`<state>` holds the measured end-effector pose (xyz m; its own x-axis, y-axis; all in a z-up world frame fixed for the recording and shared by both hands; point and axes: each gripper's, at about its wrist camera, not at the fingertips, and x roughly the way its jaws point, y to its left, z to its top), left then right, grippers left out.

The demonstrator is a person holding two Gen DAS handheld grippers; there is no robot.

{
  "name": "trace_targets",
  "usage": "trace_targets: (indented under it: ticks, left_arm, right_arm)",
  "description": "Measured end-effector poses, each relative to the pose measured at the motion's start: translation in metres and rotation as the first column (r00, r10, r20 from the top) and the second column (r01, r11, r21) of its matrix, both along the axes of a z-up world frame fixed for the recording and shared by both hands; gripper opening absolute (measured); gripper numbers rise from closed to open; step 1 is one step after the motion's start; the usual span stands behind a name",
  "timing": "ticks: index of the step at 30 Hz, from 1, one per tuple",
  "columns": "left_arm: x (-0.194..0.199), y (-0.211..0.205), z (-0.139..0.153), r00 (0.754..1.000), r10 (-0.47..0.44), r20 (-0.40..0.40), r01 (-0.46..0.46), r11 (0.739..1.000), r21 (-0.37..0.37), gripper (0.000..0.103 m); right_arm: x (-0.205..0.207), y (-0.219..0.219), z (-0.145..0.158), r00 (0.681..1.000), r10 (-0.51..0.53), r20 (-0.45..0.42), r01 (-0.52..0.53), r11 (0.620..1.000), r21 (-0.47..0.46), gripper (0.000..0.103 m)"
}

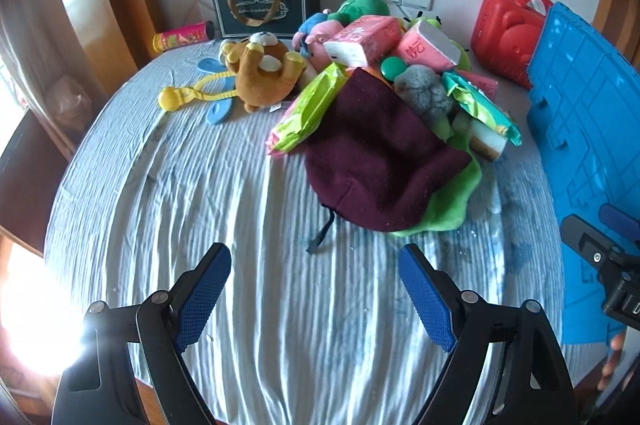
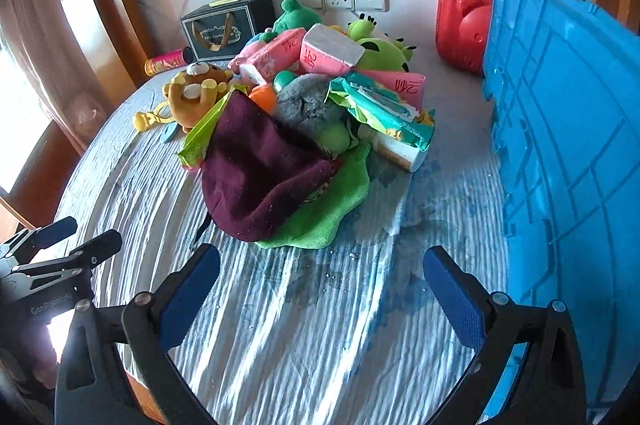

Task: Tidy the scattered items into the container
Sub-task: 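Withdraw both tools from the crate back toward the pile, then reach the left tool to the pink-green wipes pack while the right tool reaches the maroon hat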

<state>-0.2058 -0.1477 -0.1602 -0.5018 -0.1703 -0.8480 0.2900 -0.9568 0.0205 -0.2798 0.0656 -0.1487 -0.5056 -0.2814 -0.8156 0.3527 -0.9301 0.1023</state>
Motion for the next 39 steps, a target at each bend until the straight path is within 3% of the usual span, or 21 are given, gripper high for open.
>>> trace_targets:
  ticks: [3, 10, 13, 15, 19, 21, 25, 29, 31, 33, 34, 36, 37, 39]
  left_arm:
    - [-0.011, -0.017, -0.011, 0.999, 0.028, 0.027, -0.028, 1.0, -0.008, 0.086]
    - [-0.054, -0.061, -0.023, 0.997, 0.048, 0.053, -0.047, 0.999, -0.005, 0.084]
    - [-0.082, -0.079, -0.026, 0.998, 0.014, 0.057, -0.013, 1.0, -0.019, 0.075]
    - [-0.103, -0.086, -0.031, 0.998, -0.006, 0.066, 0.007, 1.0, -0.019, 0.058]
    - [-0.143, -0.094, -0.042, 0.996, -0.037, 0.083, 0.039, 0.999, -0.019, 0.049]
    - [-0.163, -0.098, -0.047, 0.994, -0.052, 0.091, 0.054, 0.998, -0.018, 0.031]
    - [-0.203, -0.105, -0.058, 0.991, -0.083, 0.107, 0.085, 0.996, -0.018, 0.021]
    - [-0.241, -0.113, -0.071, 0.986, -0.111, 0.128, 0.114, 0.993, -0.015, 0.018]
    - [-0.253, -0.112, -0.088, 0.98, -0.113, 0.165, 0.115, 0.993, -0.001, 0.017]
    - [-0.264, -0.112, -0.105, 0.973, -0.115, 0.201, 0.114, 0.993, 0.012, 0.017]
    - [-0.268, -0.111, -0.113, 0.97, -0.116, 0.215, 0.115, 0.993, 0.015, 0.017]
    - [-0.261, -0.104, -0.124, 0.968, -0.12, 0.221, 0.125, 0.992, -0.008, 0.014]
    - [-0.255, -0.099, -0.125, 0.969, -0.125, 0.214, 0.139, 0.989, -0.048, 0.014]
    - [-0.242, -0.093, -0.128, 0.966, -0.139, 0.218, 0.16, 0.984, -0.083, 0.011]
  right_arm:
    - [-0.017, -0.013, -0.021, 0.999, 0.009, 0.053, -0.009, 1.0, 0.008, 0.103]
    - [-0.05, -0.039, -0.032, 0.997, -0.02, 0.08, 0.018, 1.0, 0.022, 0.103]
    - [-0.068, -0.054, -0.036, 0.994, -0.066, 0.086, 0.065, 0.998, 0.015, 0.103]
    - [-0.08, -0.066, -0.042, 0.99, -0.098, 0.102, 0.097, 0.995, 0.008, 0.103]
    - [-0.103, -0.086, -0.05, 0.983, -0.155, 0.103, 0.154, 0.988, 0.015, 0.103]
    - [-0.116, -0.096, -0.055, 0.982, -0.153, 0.108, 0.152, 0.988, 0.025, 0.103]
    - [-0.14, -0.117, -0.065, 0.982, -0.151, 0.117, 0.147, 0.988, 0.044, 0.103]
    - [-0.165, -0.138, -0.075, 0.981, -0.149, 0.126, 0.142, 0.988, 0.063, 0.102]
    - [-0.178, -0.148, -0.08, 0.98, -0.148, 0.13, 0.139, 0.988, 0.072, 0.09]
    - [-0.19, -0.158, -0.085, 0.98, -0.147, 0.135, 0.137, 0.987, 0.082, 0.087]
    - [-0.196, -0.163, -0.089, 0.979, -0.146, 0.143, 0.135, 0.987, 0.084, 0.087]
    - [-0.198, -0.161, -0.128, 0.946, -0.118, 0.302, 0.117, 0.993, 0.02, 0.087]
    - [-0.193, -0.163, -0.141, 0.934, -0.109, 0.339, 0.102, 0.994, 0.037, 0.09]
    - [-0.177, -0.17, -0.141, 0.957, -0.086, 0.276, 0.056, 0.992, 0.112, 0.091]
